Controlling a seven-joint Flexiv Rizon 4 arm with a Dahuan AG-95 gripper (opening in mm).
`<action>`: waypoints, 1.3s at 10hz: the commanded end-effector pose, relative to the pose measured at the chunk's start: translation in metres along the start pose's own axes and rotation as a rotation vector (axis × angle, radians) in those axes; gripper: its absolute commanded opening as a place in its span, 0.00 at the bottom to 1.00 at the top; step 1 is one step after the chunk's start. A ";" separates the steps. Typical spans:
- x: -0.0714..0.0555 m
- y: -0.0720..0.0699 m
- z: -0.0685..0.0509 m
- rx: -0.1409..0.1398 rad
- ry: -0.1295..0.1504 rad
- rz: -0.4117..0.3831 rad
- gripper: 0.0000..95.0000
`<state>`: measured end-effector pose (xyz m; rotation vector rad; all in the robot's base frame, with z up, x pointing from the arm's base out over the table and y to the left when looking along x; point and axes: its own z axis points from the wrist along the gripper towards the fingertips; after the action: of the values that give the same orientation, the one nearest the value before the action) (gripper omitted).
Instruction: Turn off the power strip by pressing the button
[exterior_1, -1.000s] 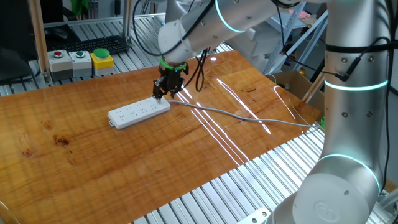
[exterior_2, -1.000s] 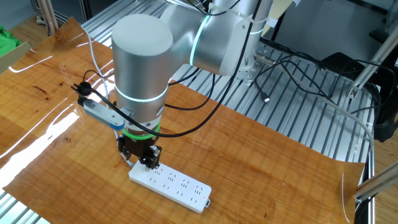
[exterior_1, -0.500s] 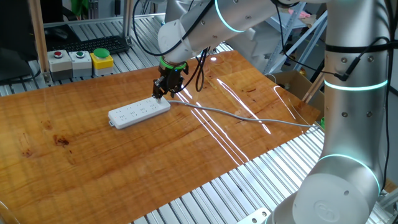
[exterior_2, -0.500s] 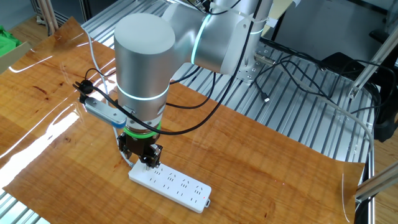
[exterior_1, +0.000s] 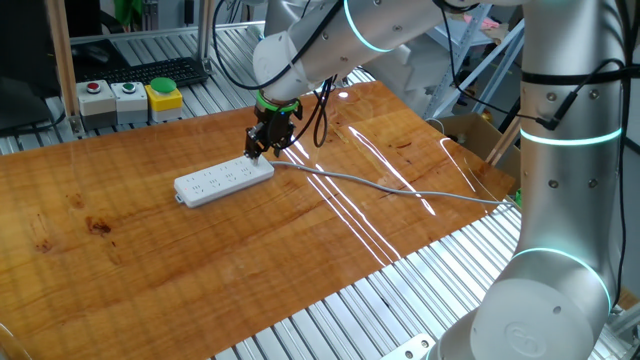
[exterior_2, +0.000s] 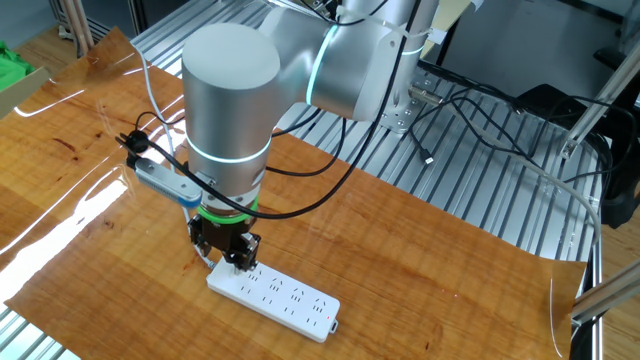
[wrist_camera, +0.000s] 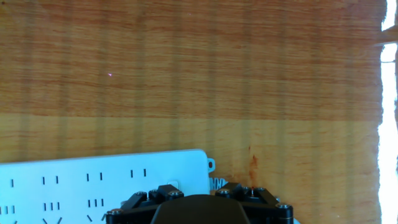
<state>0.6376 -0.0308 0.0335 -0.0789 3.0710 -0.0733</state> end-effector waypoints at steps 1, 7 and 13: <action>0.000 0.000 0.000 0.001 0.000 0.000 0.60; 0.000 0.000 0.000 0.001 0.000 0.000 0.60; 0.018 0.048 -0.034 0.004 0.089 0.125 0.60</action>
<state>0.6163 0.0156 0.0631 0.1230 3.1583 -0.0749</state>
